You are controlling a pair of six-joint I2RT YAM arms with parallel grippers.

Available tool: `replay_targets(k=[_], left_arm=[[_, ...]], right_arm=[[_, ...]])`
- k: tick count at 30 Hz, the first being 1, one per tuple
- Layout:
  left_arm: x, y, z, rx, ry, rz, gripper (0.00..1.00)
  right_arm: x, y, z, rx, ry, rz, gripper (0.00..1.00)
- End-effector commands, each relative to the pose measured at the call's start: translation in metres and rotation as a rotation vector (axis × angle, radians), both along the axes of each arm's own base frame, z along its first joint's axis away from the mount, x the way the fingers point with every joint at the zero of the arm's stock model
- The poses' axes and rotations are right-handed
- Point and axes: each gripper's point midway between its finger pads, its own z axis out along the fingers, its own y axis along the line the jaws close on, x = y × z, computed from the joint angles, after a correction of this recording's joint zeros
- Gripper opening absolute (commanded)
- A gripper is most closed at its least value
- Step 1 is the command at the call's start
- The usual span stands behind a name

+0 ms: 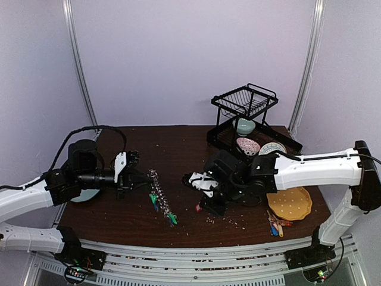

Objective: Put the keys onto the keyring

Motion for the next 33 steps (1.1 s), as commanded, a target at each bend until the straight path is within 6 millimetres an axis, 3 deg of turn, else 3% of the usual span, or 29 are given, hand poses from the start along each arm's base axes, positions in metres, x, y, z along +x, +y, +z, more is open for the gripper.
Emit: replay_targets(k=[1, 5, 9, 12, 20, 25, 33], left_arm=[[-0.007, -0.008, 0.038, -0.092, -0.101, -0.074, 0.0], [-0.008, -0.007, 0.038, -0.094, -0.1, -0.075, 0.0], [-0.01, -0.005, 0.039, -0.099, -0.108, -0.071, 0.0], [-0.011, -0.004, 0.039, -0.102, -0.107, -0.072, 0.0], [-0.011, -0.002, 0.04, -0.103, -0.112, -0.062, 0.0], [-0.009, -0.002, 0.039, -0.098, -0.114, -0.051, 0.0], [-0.008, -0.002, 0.037, -0.093, -0.11, -0.049, 0.0]], right_arm=[[-0.02, -0.041, 0.0, -0.165, 0.12, -0.052, 0.0], [-0.047, -0.06, -0.013, -0.279, 0.282, -0.055, 0.0], [-0.084, -0.071, -0.042, -0.406, 0.505, 0.02, 0.0], [-0.092, -0.069, -0.063, -0.467, 0.57, 0.06, 0.0], [-0.045, -0.024, -0.091, -0.553, 0.468, 0.131, 0.0], [-0.022, -0.01, -0.111, -0.575, 0.416, 0.127, 0.0], [0.018, 0.009, -0.105, -0.497, 0.297, 0.021, 0.25]])
